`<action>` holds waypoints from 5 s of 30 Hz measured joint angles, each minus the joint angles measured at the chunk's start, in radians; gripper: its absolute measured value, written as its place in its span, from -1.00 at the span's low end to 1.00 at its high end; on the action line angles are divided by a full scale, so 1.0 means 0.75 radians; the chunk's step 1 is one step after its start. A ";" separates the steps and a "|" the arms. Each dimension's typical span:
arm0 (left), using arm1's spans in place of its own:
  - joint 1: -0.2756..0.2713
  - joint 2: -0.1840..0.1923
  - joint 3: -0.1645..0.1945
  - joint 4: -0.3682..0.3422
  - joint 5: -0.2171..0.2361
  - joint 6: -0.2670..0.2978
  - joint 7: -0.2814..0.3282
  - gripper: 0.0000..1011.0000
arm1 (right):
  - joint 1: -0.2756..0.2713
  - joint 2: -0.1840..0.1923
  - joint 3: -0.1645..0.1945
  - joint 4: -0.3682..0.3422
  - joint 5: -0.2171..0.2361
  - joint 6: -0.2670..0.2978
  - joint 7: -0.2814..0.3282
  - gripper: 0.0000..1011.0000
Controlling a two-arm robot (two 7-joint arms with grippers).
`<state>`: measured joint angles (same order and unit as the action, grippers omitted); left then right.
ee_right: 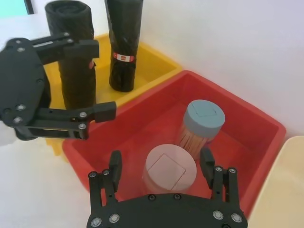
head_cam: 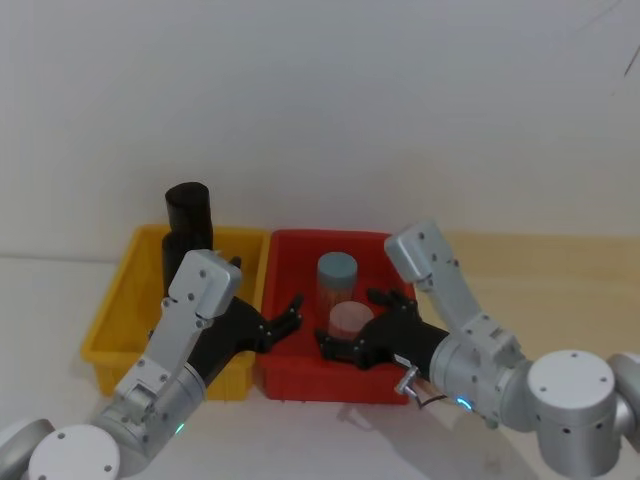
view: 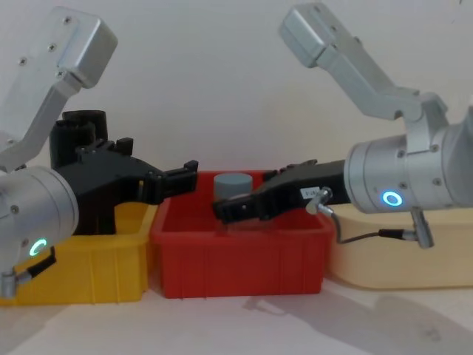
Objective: Pick up the garbage bag with the one hand and transfer it to the other hand.
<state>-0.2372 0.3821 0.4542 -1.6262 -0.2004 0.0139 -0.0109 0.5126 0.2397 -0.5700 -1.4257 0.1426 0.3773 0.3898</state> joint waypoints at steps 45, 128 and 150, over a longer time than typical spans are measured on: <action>0.000 0.000 0.000 0.000 0.000 0.000 0.000 0.98 | 0.079 -0.072 0.001 0.160 -0.054 -0.024 -0.009 0.33; 0.139 0.101 -0.121 -0.250 -0.201 0.265 -0.120 0.98 | -0.095 0.164 0.349 -0.042 -0.072 0.004 -0.125 0.98; 0.233 0.123 -0.296 -0.412 -0.235 0.570 0.072 0.98 | -0.095 0.166 0.349 -0.041 -0.073 0.006 -0.125 0.98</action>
<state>-0.0621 0.4744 0.2321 -1.9356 -0.3765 0.4412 0.0434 0.4410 0.3641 -0.3080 -1.4562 0.0879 0.3815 0.2959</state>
